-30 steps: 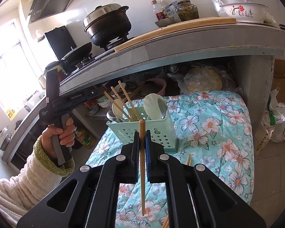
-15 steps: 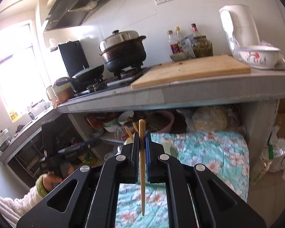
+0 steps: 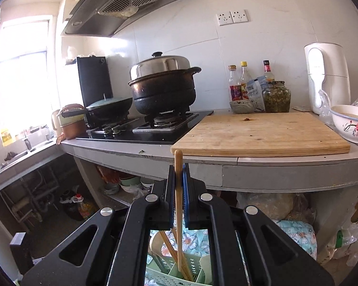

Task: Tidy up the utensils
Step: 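Lower the chopstick into the green holder and open the right tool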

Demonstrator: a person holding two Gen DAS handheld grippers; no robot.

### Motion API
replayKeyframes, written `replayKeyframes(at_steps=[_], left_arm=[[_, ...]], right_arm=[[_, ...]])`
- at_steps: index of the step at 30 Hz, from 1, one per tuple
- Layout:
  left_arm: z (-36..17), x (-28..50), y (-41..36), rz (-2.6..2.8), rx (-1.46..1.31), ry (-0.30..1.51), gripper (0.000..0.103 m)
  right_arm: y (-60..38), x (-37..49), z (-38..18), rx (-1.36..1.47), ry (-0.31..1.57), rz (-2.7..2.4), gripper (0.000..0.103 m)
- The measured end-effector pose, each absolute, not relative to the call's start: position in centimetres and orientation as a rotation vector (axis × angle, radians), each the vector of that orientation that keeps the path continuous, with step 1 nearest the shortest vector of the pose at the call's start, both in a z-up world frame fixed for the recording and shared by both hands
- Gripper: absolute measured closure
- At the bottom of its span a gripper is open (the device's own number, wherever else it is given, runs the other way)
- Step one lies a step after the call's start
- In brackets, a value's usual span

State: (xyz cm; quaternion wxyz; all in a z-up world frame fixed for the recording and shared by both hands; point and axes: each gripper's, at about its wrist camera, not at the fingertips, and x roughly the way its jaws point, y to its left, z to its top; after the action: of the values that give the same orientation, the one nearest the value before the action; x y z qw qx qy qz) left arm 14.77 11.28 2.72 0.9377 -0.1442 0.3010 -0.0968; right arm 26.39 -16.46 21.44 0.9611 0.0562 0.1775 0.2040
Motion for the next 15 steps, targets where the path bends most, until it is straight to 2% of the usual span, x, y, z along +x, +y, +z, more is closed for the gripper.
replayKeyframes(at_steps=[15], left_arm=[[0.7,14.2,13.4,-0.165,-0.312,0.635,0.028]], right_arm=[[-11.1,28.8,13.1,-0.173,0.478,0.377,0.097]])
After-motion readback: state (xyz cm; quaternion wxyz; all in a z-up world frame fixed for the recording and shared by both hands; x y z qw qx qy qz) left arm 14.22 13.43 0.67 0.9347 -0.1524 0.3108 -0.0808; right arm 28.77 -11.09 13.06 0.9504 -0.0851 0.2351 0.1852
